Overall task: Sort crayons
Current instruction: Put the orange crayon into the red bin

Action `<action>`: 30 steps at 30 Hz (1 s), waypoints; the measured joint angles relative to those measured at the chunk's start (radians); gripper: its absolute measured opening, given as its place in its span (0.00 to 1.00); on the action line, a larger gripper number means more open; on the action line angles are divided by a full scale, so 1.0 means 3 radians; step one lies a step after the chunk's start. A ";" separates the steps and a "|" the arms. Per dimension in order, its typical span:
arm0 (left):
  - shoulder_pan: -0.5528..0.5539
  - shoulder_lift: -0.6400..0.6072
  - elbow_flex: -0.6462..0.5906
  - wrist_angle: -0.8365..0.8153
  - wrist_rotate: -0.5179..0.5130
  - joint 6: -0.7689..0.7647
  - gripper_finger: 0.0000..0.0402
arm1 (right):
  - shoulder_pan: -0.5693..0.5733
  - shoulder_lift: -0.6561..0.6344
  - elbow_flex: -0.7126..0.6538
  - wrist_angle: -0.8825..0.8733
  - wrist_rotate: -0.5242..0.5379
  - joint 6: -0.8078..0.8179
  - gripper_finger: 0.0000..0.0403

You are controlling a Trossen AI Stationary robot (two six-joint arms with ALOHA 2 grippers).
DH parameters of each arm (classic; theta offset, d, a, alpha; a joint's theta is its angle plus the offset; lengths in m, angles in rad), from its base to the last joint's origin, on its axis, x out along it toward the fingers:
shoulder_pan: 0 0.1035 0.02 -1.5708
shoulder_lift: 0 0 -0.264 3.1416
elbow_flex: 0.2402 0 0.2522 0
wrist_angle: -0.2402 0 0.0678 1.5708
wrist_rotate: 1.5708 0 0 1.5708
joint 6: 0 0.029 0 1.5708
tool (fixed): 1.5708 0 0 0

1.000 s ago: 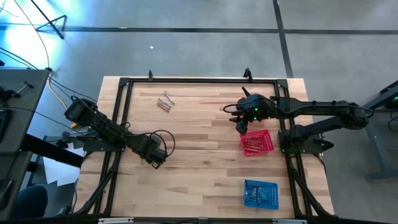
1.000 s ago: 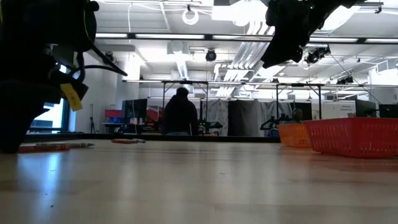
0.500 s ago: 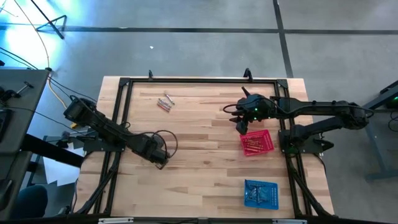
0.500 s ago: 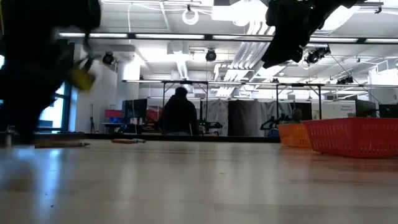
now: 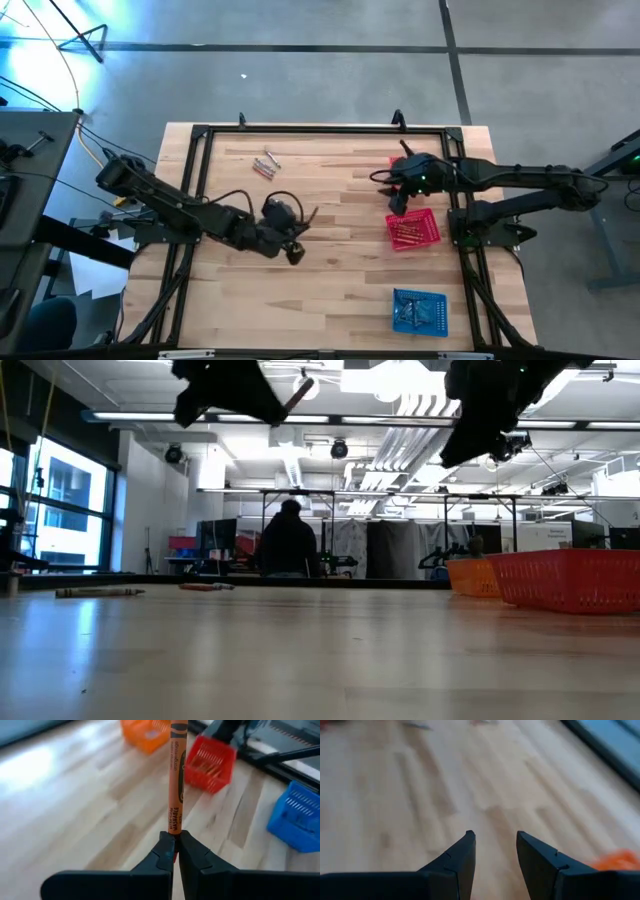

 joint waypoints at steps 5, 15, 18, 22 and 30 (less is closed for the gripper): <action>0.0042 0.0059 0.0000 0.0703 -0.0044 0.0650 0.00 | 0.0217 -0.0090 -0.0304 0.0449 -0.0324 0.0192 0.34; 0.0147 0.0262 0.0011 0.1261 -0.0033 0.1036 0.00 | 0.0804 -0.0231 -0.1004 0.2159 -0.0154 0.0482 0.34; 0.0202 0.0349 0.0000 0.1510 -0.0024 0.1180 0.00 | 0.0876 -0.0187 -0.1187 0.2979 -0.0136 0.0389 0.34; 0.0257 0.0457 0.0008 0.1941 -0.0010 0.1429 0.00 | 0.0914 -0.0124 -0.1368 0.3783 -0.0132 0.0356 0.34; 0.0293 0.0641 0.0013 0.2588 0.0223 0.1767 0.00 | 0.0998 0.0173 -0.1401 0.4401 -0.0060 0.0350 0.34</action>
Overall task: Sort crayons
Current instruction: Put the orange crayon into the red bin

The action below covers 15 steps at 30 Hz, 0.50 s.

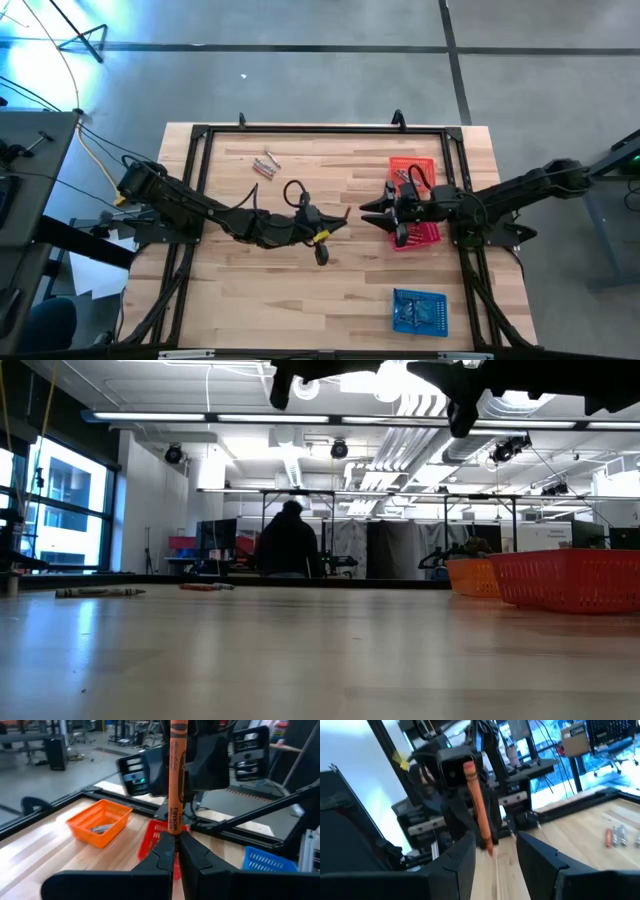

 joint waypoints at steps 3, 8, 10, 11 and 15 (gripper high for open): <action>0.0012 0.0012 -0.0010 0.0065 0.0029 0.0026 0.00 | 0.0003 0.0120 0.0000 0.0156 0.0010 -0.0025 0.34; 0.0012 0.0008 -0.0008 0.0076 0.0038 0.0024 0.00 | 0.0002 0.0243 0.0001 0.0391 0.0009 -0.0049 0.34; 0.0012 0.0008 -0.0008 0.0087 0.0038 0.0024 0.00 | 0.0002 0.0260 0.0001 0.0432 0.0008 -0.0053 0.34; 0.0012 0.0008 -0.0008 0.0084 0.0038 0.0024 0.00 | 0.0002 0.0269 0.0001 0.0462 0.0007 -0.0053 0.34; 0.0012 0.0008 -0.0008 0.0092 0.0036 0.0024 0.00 | 0.0002 0.0288 0.0002 0.0517 0.0005 -0.0054 0.34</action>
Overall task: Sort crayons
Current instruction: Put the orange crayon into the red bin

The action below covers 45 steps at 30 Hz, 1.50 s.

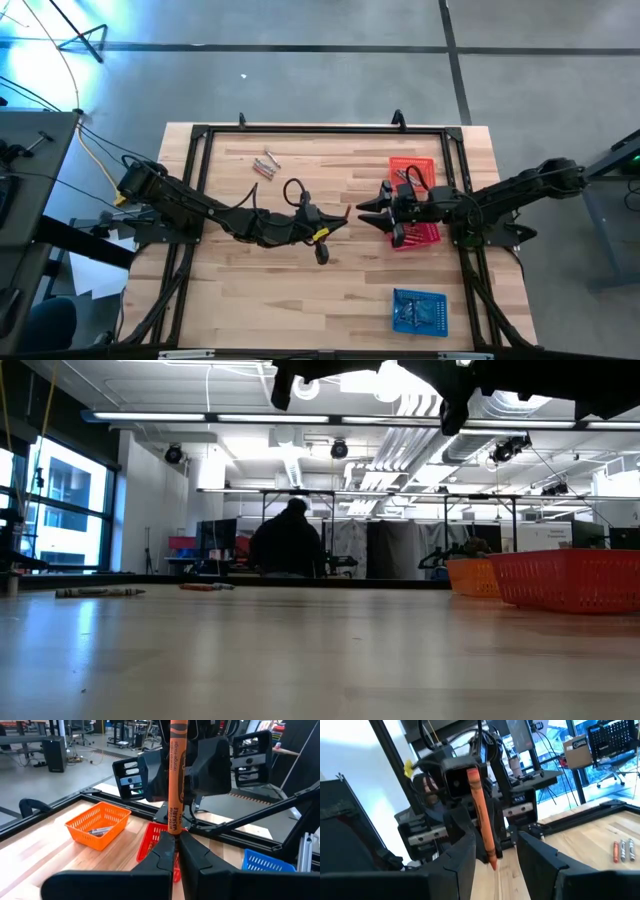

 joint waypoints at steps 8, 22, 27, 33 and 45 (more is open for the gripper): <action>0.0004 0.0000 0.0000 0.0049 -0.0003 -0.0001 0.00 | 0.0001 0.0029 0.0001 0.0064 0.0000 0.0000 0.34; 0.0003 0.0057 0.0001 0.0136 -0.0158 0.0020 0.00 | 0.0009 0.0417 0.0395 -0.0046 -0.0055 -0.0193 0.34; 0.0008 0.0092 0.0001 0.0133 -0.0147 0.0003 0.00 | 0.0009 0.0502 0.0504 -0.0104 -0.0055 -0.0235 0.34; 0.0000 0.0092 0.0003 0.0147 -0.0145 0.0021 0.00 | 0.0009 0.0530 0.0546 -0.0163 -0.0054 -0.0235 0.31; -0.0006 0.0092 0.0003 0.0141 -0.0111 -0.0009 0.00 | 0.0006 0.0528 0.0546 -0.0206 -0.0071 -0.0177 0.03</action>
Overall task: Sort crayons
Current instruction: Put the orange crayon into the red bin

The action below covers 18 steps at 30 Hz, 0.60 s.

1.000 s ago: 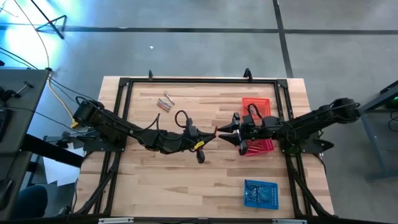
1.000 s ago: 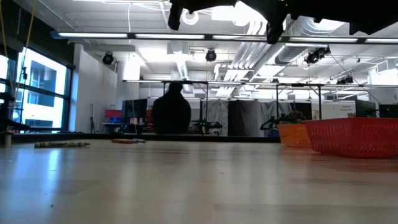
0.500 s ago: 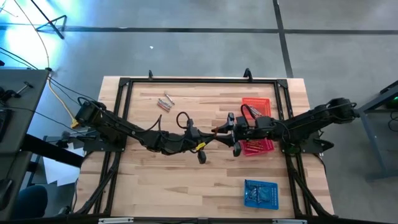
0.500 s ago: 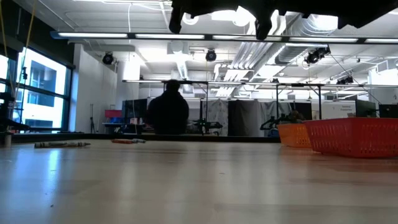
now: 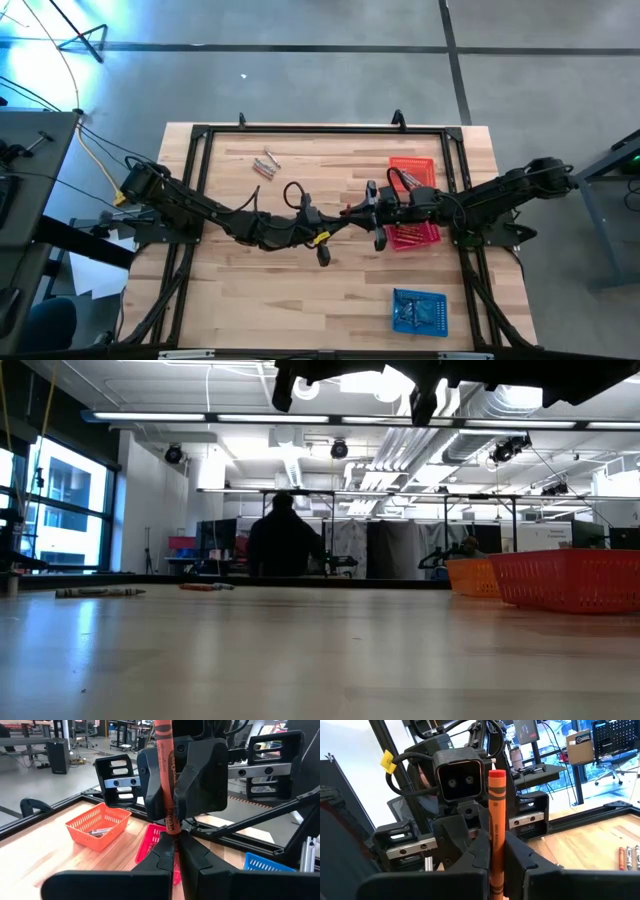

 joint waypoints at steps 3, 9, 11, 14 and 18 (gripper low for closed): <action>-0.0008 0.0000 0.0000 0.0000 -0.0003 -0.0001 0.01 | 0.0000 -0.0002 0.0000 -0.0002 -0.0009 0.0000 0.02; -0.0042 0.0000 0.0000 -0.0006 -0.0025 0.0011 0.11 | 0.0003 -0.0002 0.0000 -0.0016 -0.0033 0.0025 0.01; -0.0042 0.0000 0.0000 -0.0006 -0.0025 0.0011 0.15 | 0.0003 -0.0003 0.0000 -0.0016 -0.0036 0.0025 0.01; -0.0041 0.0000 0.0000 -0.0005 -0.0036 0.0011 0.19 | 0.0003 -0.0012 0.0000 -0.0026 -0.0038 0.0025 0.01; -0.0041 0.0000 -0.0003 -0.0009 -0.0036 0.0010 0.24 | -0.0009 -0.0099 0.0001 -0.0237 -0.0041 0.0023 0.01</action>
